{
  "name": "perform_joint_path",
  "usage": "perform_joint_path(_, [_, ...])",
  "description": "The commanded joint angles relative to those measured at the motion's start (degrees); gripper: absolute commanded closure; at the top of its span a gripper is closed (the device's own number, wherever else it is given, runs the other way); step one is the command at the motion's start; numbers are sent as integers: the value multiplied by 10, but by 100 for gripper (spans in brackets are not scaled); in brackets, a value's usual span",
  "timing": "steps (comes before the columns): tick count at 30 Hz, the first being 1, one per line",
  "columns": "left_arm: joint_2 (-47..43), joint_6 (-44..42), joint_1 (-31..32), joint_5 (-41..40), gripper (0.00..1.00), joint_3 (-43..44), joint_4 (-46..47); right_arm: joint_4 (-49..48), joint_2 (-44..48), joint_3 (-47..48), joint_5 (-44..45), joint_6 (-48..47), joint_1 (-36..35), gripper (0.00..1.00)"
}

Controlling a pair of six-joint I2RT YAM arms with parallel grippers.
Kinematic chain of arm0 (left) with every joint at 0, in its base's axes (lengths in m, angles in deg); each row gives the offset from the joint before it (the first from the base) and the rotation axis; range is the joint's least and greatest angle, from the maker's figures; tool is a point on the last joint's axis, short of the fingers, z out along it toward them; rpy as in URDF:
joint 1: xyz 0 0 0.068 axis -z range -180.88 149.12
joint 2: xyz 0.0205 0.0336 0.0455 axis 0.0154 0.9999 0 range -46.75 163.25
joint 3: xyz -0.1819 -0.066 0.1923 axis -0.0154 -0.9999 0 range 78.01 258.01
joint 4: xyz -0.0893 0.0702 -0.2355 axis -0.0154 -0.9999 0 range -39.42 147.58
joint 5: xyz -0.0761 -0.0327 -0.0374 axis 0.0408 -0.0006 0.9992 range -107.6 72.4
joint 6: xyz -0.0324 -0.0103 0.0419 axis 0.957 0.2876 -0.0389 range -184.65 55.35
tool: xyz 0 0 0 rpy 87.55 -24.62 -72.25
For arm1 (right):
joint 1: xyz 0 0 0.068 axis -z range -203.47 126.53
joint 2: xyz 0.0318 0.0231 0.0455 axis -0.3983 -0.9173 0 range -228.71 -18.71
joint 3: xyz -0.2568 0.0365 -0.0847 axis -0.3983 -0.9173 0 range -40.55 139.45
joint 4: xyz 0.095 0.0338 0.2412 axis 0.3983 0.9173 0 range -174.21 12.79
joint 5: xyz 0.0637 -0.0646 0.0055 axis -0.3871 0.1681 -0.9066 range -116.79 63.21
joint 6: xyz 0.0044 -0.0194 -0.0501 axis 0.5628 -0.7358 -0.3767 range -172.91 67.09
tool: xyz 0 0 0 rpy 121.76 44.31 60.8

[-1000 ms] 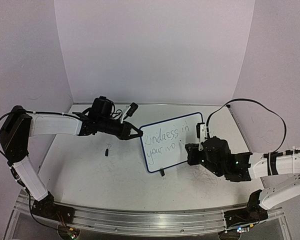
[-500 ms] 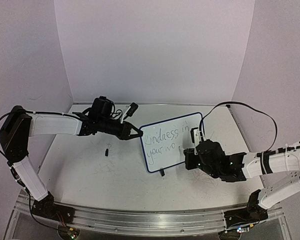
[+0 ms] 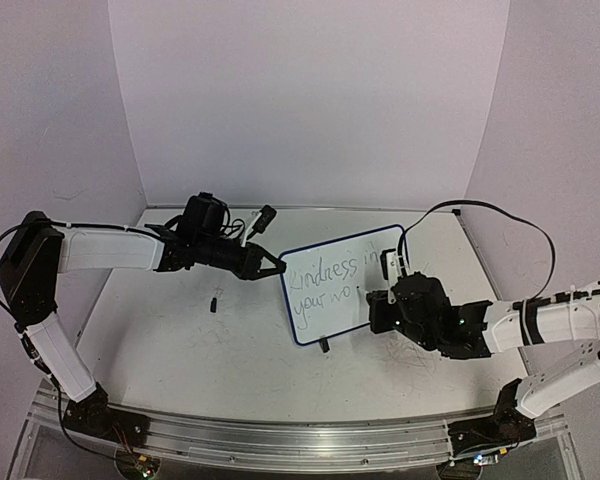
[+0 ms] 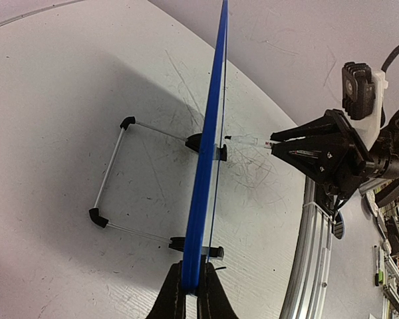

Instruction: Write a sentence on the whiteboard

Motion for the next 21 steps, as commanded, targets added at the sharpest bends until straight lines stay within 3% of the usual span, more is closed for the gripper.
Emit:
perform_joint_path(1, [-4, -39, 5, -27, 100, -4, -28, -22, 1, 19, -3, -17, 3, 100])
perform_joint_path(21, [-2, -37, 6, -23, 100, -4, -28, -49, -31, 36, -10, -27, 3, 100])
